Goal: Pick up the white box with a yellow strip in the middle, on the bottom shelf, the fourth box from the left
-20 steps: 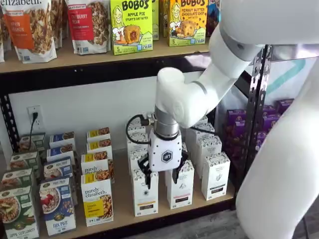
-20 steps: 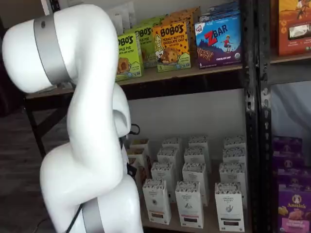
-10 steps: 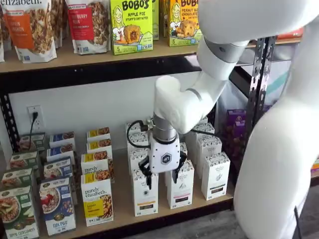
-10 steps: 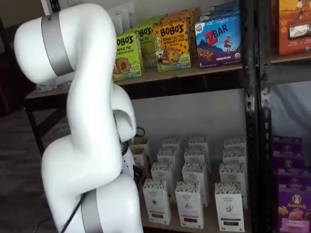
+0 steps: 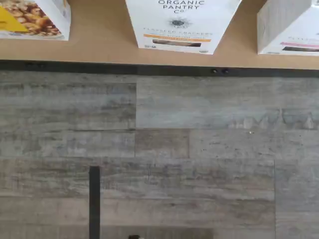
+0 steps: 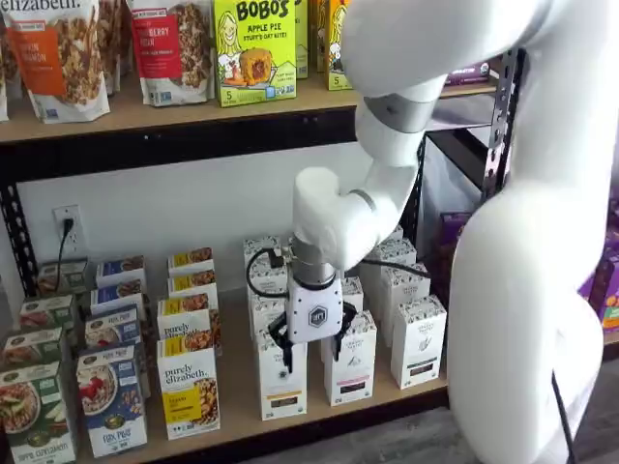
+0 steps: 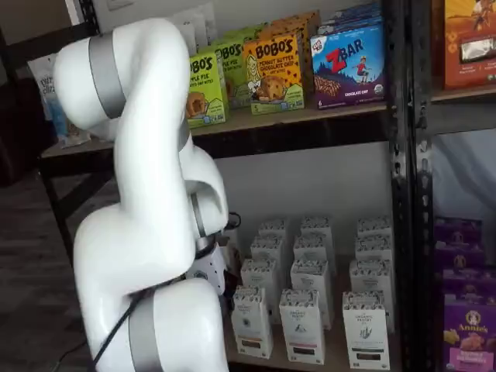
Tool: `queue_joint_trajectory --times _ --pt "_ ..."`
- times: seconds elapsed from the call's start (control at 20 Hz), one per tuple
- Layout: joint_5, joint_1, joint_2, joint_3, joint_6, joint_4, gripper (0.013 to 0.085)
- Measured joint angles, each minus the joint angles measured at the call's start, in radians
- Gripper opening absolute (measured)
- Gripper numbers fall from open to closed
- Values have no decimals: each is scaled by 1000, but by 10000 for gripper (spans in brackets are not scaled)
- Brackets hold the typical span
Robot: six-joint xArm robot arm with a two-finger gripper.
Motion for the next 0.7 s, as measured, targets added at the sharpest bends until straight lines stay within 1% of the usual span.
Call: queue_joint_trajectory --times 0.2,0.35,0.45,0.55,0.6,0.65,0.7 --pt "-33 -13 83 -53 -46 34 850" --pt "-45 -17 128 -86 -86 71 850" --pt "-39 -21 158 -112 -106 89 850" --pt "-21 -26 188 -144 -120 99 850" --pt "-2 -30 217 -177 -135 111 850" --pt "1 -30 223 -184 -142 118 850" --pt "4 -31 240 -201 -162 139 850"
